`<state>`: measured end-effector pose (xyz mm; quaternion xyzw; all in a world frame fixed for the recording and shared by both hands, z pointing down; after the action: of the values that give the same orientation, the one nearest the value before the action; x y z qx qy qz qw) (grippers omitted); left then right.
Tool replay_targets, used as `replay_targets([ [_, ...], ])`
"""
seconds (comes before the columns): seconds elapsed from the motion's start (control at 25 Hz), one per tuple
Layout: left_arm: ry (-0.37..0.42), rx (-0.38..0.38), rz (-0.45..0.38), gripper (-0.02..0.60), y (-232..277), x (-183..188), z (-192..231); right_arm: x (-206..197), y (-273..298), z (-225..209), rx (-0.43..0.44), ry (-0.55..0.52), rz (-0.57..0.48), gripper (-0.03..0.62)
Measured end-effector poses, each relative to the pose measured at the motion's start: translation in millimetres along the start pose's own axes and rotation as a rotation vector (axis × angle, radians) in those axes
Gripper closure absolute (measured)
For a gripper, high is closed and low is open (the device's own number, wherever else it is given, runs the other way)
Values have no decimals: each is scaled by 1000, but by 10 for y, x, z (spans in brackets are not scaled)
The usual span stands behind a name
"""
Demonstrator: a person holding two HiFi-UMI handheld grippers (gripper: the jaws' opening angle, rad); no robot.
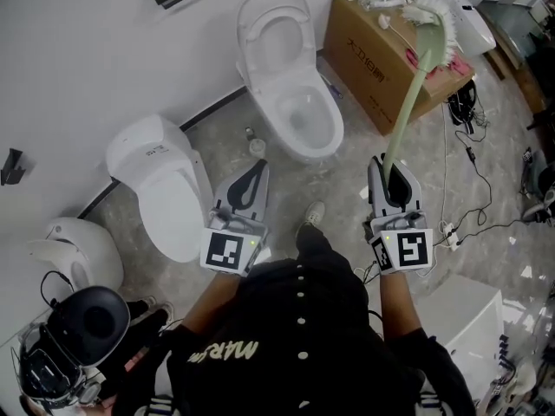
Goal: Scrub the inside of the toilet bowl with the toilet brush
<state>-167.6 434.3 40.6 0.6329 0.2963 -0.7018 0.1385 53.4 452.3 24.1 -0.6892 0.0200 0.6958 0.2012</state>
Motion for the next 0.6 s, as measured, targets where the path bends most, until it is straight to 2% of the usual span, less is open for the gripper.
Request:
replay_targets([
  [0.12, 37, 13, 16, 557, 314, -92, 121, -45, 296, -268, 13, 13, -12, 516],
  [0.6, 104, 80, -23, 557, 1612, -101, 334, -213, 1203, -1193, 84, 35, -29, 516],
])
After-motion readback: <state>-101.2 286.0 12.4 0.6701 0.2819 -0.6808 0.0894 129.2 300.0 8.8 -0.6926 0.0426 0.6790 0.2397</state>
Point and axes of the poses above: the fingertips, and each gripper's own axes: y forward along the fingers, z to its left, x out of its top, the point moved 3 cm from there along -y, backward along the fingers, and after that the axes turned 14 degrees about -z, right-handed, at the moved point
